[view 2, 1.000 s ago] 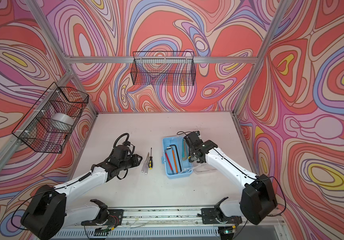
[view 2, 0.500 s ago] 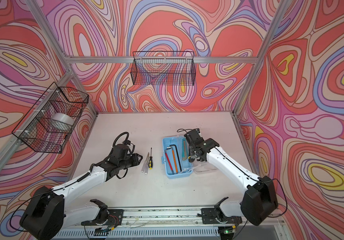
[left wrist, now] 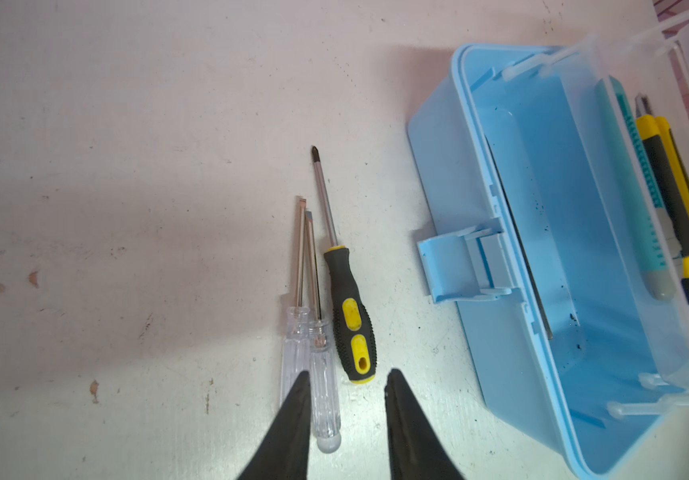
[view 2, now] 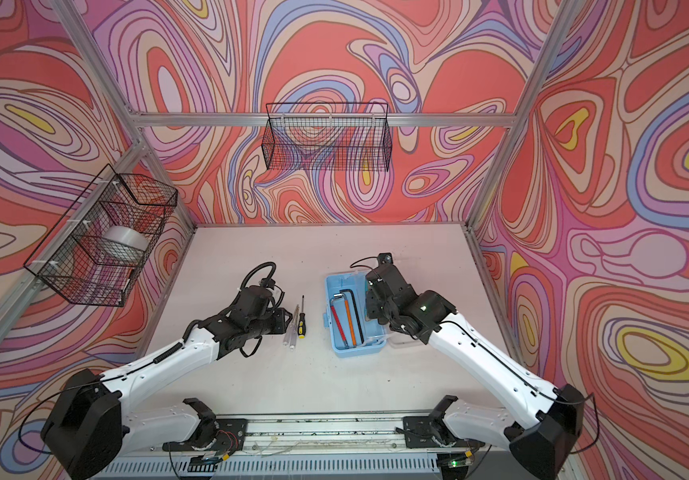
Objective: Pack the tool kit
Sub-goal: 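Lower the yellow-handled screwdriver into the box and open the right gripper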
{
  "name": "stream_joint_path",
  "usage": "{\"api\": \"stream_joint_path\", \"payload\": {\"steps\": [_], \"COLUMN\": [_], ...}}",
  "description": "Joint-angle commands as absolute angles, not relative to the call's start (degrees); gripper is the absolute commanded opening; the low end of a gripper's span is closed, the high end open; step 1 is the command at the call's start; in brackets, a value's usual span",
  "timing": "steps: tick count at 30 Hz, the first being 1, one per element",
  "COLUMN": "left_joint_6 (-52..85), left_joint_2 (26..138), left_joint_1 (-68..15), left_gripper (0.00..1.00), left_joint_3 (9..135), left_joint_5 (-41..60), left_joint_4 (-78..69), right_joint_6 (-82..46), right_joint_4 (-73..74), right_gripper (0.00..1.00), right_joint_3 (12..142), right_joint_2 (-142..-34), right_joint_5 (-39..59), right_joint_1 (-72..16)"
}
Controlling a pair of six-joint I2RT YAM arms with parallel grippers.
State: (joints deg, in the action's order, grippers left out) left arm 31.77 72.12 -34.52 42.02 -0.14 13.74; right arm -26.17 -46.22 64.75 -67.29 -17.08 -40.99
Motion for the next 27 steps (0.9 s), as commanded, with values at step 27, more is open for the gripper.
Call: {"api": "stream_joint_path", "payload": {"steps": [27], "left_joint_6": [32.3], "left_joint_2": [84.6], "left_joint_1": [-36.6], "left_gripper": [0.28], "left_joint_3": [45.5], "left_joint_5": [-5.5], "left_joint_4": [19.8], "right_joint_6": [-30.1], "right_joint_4": [-39.2], "right_gripper": [0.38], "right_joint_3": [53.7], "right_joint_2": [-64.2], "right_joint_5": [-18.6], "right_joint_1": [-42.9]}}
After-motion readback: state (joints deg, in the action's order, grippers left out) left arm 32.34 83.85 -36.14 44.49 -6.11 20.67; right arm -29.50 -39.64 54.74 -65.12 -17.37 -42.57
